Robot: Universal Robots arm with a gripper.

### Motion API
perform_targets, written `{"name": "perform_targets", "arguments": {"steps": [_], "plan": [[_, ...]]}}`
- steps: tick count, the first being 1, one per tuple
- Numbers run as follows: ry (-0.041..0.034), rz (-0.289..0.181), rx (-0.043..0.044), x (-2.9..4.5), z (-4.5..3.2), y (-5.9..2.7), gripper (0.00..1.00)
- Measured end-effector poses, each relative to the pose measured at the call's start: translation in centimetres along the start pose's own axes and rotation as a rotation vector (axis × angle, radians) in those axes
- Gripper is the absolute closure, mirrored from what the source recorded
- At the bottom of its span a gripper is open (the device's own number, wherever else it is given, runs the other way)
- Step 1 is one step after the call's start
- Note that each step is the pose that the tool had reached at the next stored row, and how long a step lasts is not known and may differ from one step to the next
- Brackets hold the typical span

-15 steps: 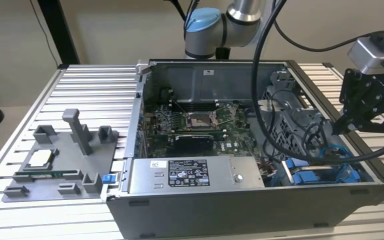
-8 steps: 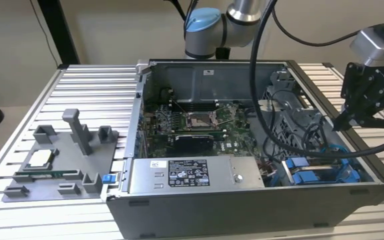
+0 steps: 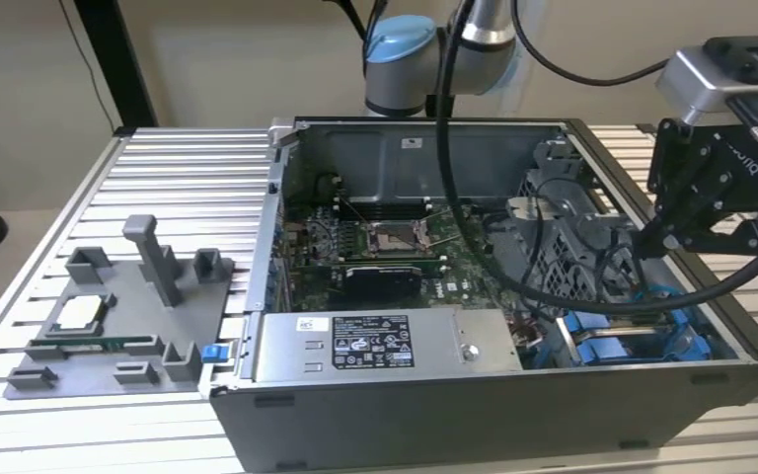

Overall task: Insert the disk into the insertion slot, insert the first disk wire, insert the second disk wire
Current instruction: 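Insert the second disk wire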

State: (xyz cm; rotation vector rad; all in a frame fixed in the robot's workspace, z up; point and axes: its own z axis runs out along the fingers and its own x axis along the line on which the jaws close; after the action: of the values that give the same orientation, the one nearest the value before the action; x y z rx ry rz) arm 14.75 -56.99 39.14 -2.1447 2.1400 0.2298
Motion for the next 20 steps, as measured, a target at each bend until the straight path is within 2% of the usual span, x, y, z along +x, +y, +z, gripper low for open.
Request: {"name": "perform_targets", "arguments": {"steps": [5,13,16,20], "plan": [[0.0001,0.0,0.0001,1.2,-0.18,1.25,1.0],[0.0,0.0,0.0,3.8,-0.5,1.86,1.0],[0.0002,0.0,0.0,4.2,-0.55,2.06,1.0],[0.0,0.0,0.0,4.23,-0.55,2.06,1.0]]}}
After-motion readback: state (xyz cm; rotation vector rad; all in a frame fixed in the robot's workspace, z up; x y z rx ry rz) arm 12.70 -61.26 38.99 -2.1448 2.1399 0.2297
